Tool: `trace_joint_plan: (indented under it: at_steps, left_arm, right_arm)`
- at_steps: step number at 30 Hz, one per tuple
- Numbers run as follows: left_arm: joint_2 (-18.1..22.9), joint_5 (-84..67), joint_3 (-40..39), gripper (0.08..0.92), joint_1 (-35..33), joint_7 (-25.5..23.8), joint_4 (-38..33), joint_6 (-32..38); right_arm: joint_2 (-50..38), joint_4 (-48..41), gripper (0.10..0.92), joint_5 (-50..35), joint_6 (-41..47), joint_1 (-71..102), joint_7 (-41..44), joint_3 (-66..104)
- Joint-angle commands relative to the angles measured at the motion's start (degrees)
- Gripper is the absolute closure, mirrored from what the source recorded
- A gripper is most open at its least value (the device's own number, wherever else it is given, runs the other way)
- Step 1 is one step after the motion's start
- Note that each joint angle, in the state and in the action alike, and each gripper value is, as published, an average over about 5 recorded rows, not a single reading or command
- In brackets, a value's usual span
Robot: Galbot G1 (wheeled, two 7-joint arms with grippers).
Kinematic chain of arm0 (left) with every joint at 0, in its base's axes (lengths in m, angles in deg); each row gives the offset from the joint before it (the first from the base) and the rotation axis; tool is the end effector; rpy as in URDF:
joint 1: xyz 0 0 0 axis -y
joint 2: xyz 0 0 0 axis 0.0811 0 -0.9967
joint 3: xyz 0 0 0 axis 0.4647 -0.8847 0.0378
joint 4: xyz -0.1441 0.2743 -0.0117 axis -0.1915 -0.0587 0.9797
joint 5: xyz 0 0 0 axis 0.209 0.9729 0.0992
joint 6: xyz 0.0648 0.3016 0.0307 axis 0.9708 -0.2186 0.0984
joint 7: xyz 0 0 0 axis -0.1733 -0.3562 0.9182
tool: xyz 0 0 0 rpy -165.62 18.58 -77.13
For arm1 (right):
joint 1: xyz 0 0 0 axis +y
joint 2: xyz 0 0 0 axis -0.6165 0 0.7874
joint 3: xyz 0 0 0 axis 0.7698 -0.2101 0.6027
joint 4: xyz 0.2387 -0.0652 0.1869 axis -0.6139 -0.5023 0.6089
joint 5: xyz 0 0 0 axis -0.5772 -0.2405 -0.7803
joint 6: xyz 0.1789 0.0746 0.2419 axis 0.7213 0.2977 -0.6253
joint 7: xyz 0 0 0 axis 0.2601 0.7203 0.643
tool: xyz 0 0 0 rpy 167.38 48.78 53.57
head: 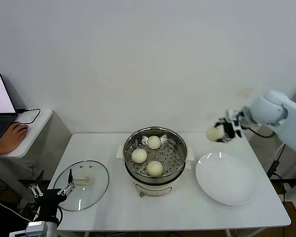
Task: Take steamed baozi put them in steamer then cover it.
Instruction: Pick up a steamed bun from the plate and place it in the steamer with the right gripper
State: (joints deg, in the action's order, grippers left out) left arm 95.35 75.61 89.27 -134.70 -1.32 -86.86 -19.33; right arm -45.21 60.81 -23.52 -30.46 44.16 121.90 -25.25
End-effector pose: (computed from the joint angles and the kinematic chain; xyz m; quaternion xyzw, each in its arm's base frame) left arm 0.1217 0.0723 -0.2354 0.1050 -0.9885 -0.1072 0.0198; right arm 0.4248 -0.0899 -0.0146 0.4442 -0.6407 0.5586 0.2832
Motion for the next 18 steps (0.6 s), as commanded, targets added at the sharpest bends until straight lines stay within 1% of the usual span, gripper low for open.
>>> trace_joint_plan:
  at_steps: [1, 9, 18]
  left_arm:
    - [0.5, 0.1, -0.3, 0.177, 0.2, 0.0, -0.3, 0.0]
    - [1.2, 0.1, -0.3, 0.177, 0.4, 0.0, -0.4, 0.0]
    - [1.4, 0.1, -0.4, 0.177, 0.5, 0.0, 0.1, 0.0]
  right_arm:
    - [13.4, 5.7, 0.406, -20.2, 13.3, -12.5, -8.1, -12.9]
    - [18.1, 0.4, 0.406, -17.1, 16.2, -4.2, -11.8, -13.4]
    - [20.2, -6.9, 0.406, -11.5, 16.4, 4.1, -12.4, -10.3]
